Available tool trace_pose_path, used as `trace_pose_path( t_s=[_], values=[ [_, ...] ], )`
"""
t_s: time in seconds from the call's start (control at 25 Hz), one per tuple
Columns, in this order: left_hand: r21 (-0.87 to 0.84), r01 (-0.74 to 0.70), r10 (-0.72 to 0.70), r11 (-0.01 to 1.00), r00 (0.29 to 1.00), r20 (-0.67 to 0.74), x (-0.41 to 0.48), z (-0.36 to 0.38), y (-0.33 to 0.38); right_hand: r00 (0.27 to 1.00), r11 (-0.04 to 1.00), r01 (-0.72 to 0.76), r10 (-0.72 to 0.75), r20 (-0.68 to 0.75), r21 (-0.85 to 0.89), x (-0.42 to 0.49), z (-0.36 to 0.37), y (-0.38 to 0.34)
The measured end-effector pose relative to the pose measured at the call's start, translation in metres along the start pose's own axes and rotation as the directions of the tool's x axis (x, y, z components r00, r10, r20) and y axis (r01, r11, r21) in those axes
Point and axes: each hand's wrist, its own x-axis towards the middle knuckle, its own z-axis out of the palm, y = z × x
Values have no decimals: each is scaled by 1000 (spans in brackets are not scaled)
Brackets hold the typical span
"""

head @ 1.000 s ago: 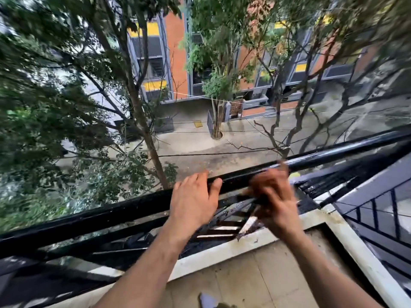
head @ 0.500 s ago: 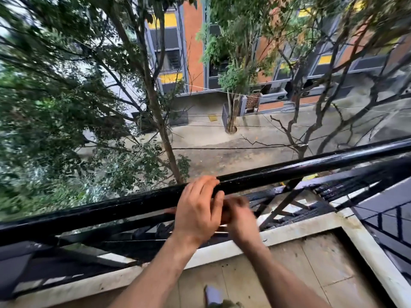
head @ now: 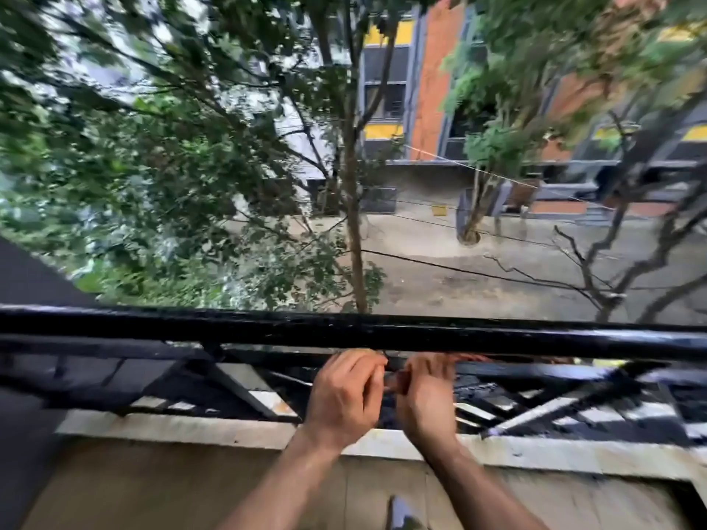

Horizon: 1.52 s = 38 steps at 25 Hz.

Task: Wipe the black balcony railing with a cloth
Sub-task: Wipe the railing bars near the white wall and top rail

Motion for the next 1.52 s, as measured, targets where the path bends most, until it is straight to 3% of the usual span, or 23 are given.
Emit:
trace_pose_path(
  t_s=[0.08, 0.12, 0.16, 0.24, 0.28, 0.4, 0.48, 0.52, 0.6, 0.64, 0.68, 0.72, 0.76, 0.8, 0.84, 0.88, 0.92, 0.96, 1.12, 1.24, 1.36, 1.44, 1.52],
  values=[
    [-14, 38, -39, 999, 997, -68, -5, -32, -15, 975, 936, -99, 23, 221, 338, -11, 27, -66],
    [-25, 83, -85, 996, 991, -104, -8, -47, -24, 941, 854, -232, 76, 329, 466, -17, 40, -94],
    [-37, 137, -141, 990, 980, -142, -13, -62, -35, 903, 730, -366, 129, 409, 577, -22, 47, -117],
    [-57, 252, -259, 966, 940, -221, -26, -91, -61, 811, 357, -585, 254, 527, 728, -24, 48, -150],
    [-64, 311, -317, 948, 915, -251, -33, -104, -75, 753, 206, -653, 287, 593, 729, -23, 44, -157],
    [-83, 422, -425, 903, 849, -314, -58, -144, -113, 648, -57, -705, 354, 674, 707, -30, 35, -164],
    [-93, 429, -433, 899, 834, -342, -68, -168, -132, 496, -306, -805, 122, 860, 508, -51, 28, -183],
    [-90, 415, -419, 905, 837, -352, -70, -178, -141, 443, -328, -846, 9, 896, 421, -62, 26, -200],
    [-67, 361, -360, 930, 858, -366, -68, -196, -151, 458, -224, -879, -149, 877, 421, -76, 10, -235],
    [-54, 331, -326, 942, 868, -374, -66, -205, -156, 477, -178, -875, -154, 865, 451, -76, 0, -248],
    [-47, 301, -296, 952, 876, -380, -63, -214, -160, 556, -99, -829, -57, 829, 550, -70, -15, -260],
    [-44, 271, -267, 962, 885, -382, -59, -222, -163, 697, 95, -715, 19, 717, 692, -61, -30, -270],
    [-38, 237, -233, 971, 896, -379, -54, -228, -165, 838, 418, -476, -51, 543, 774, -48, -47, -279],
    [-28, 201, -197, 979, 908, -369, -50, -233, -167, 905, 740, -143, -170, 390, 657, -38, -51, -277],
    [-17, 165, -160, 986, 921, -355, -45, -236, -168, 926, 927, 172, -267, 266, 333, -28, -52, -267],
    [-12, 132, -129, 991, 933, -337, -40, -238, -169, 931, 946, 325, -320, 174, -2, -16, -51, -250],
    [-9, 108, -105, 994, 941, -321, -37, -238, -170, 927, 906, 366, -336, 165, -213, -7, -51, -235],
    [-11, 95, -93, 995, 946, -310, -34, -238, -173, 915, 871, 396, -348, 205, -292, 1, -48, -225],
    [-81, 167, -183, 983, 944, -274, -27, -238, -187, 832, 785, 526, -394, 391, -328, 25, -14, -263],
    [-120, 247, -270, 962, 928, -255, -17, -240, -194, 770, 762, 617, -536, 346, -195, 27, 36, -348],
    [-174, 350, -385, 920, 888, -252, -8, -244, -201, 755, 732, 644, -561, 339, -223, 21, 58, -376],
    [-6, 372, -368, 928, 916, -160, -4, -238, -196, 767, 730, 633, -547, 336, -257, 22, 42, -346],
    [167, 312, -315, 935, 949, -9, -5, -226, -188, 855, 814, 492, -385, 346, -310, 28, 14, -307]
  ],
)
